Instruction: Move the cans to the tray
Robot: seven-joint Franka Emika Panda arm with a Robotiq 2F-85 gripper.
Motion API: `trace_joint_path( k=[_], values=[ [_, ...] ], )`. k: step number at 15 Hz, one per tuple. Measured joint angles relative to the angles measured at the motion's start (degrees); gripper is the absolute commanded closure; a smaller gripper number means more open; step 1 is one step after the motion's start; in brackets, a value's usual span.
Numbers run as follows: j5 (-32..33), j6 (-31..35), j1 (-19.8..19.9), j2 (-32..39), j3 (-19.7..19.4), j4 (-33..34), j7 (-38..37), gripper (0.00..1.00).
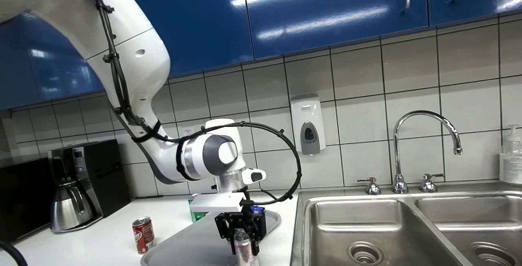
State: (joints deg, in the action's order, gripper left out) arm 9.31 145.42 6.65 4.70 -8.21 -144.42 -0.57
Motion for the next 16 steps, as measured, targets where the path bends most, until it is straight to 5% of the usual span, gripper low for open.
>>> trace_joint_path(
  k=[8,16],
  values=[
    [-3.7,-0.2,-2.7,-6.6,2.6,-0.4,1.6,0.62],
    [-3.8,0.1,-4.3,-3.5,4.0,2.3,1.1,0.62]
  ],
)
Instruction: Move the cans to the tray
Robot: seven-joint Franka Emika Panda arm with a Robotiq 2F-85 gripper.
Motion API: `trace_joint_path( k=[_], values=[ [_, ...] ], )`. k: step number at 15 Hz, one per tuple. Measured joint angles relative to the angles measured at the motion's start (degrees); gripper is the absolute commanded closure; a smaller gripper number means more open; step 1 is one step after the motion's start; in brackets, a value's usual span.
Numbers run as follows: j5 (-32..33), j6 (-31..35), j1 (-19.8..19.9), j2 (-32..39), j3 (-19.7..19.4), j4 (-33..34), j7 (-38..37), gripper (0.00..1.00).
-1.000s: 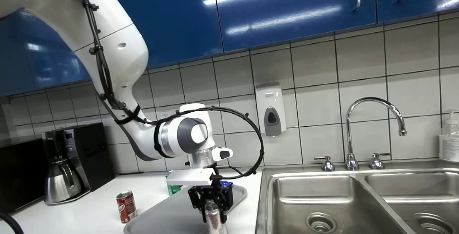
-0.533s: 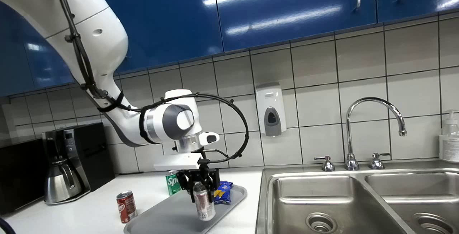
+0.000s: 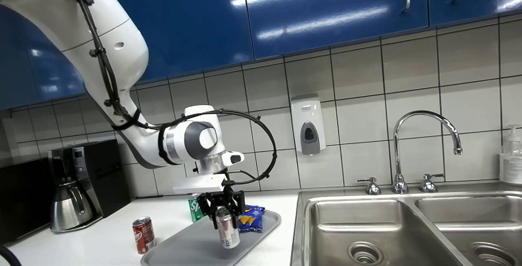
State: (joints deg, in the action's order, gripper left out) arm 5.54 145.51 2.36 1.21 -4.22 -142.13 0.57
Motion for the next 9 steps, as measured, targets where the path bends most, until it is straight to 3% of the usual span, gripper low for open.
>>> trace_joint_path(
  k=[9],
  values=[
    [0.5,0.0,-1.3,9.8,0.0,6.2,-3.6,0.62]
  ],
)
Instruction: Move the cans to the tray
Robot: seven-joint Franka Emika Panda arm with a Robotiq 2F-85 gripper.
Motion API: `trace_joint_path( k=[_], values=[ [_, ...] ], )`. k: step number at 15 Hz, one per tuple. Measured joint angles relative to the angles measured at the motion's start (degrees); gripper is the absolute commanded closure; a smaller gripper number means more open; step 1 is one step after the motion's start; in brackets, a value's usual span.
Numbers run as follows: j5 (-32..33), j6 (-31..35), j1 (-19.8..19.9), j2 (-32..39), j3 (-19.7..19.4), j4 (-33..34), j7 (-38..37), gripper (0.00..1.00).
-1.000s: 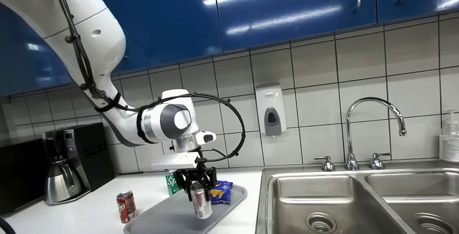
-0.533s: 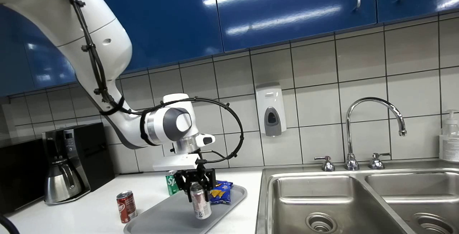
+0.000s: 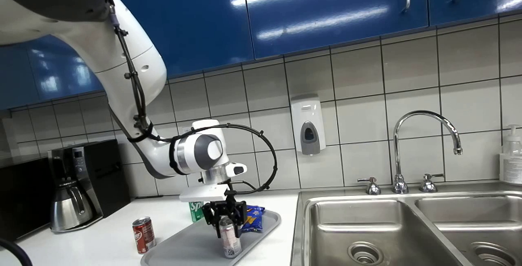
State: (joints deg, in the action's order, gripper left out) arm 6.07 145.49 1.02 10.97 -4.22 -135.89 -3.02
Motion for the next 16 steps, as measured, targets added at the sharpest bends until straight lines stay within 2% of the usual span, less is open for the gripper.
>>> trace_joint_path(
  k=[6,7,8,9,11,16],
  values=[
    [0.1,-0.1,-1.3,1.8,0.0,2.6,-1.0,0.62],
    [0.2,-0.2,-1.4,1.8,0.0,2.6,-1.0,0.12],
    [0.4,-0.2,-1.4,1.9,0.0,2.7,-1.0,0.10],
    [0.7,-0.2,-1.4,1.9,0.0,2.7,-1.1,0.04],
    [1.3,-0.4,-1.4,1.9,-0.1,2.7,-1.3,0.00],
    [1.3,-2.0,-1.4,1.6,-0.1,3.4,-1.3,0.00]
  ],
)
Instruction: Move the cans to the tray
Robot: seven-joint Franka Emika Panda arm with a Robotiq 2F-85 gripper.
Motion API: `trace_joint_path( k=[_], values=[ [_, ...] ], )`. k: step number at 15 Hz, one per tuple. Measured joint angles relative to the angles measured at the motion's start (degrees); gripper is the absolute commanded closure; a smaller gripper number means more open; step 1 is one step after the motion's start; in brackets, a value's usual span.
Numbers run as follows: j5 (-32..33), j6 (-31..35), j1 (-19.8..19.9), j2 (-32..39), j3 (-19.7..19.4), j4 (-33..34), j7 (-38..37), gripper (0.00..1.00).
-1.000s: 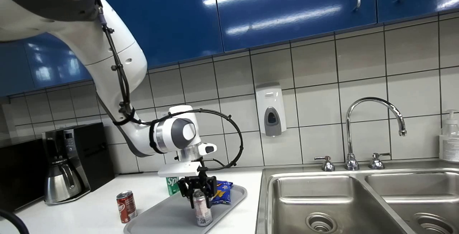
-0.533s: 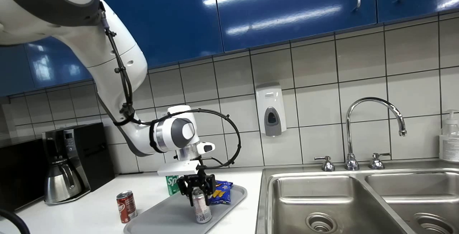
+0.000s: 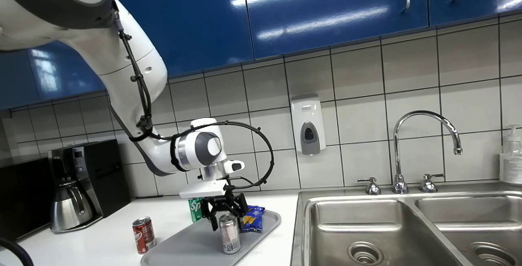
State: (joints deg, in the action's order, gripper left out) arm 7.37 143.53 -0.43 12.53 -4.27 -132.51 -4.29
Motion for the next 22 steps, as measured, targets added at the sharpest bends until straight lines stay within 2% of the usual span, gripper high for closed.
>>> trace_joint_path(
  k=[11,17,22],
  values=[
    [0.0,-5.0,-0.1,-8.3,1.1,0.1,0.2,0.00],
    [-0.1,-7.7,-2.1,-12.3,4.5,-1.6,-1.0,0.00],
    [-0.2,-7.7,-5.1,-13.2,8.1,-1.7,-7.0,0.00]
  ],
)
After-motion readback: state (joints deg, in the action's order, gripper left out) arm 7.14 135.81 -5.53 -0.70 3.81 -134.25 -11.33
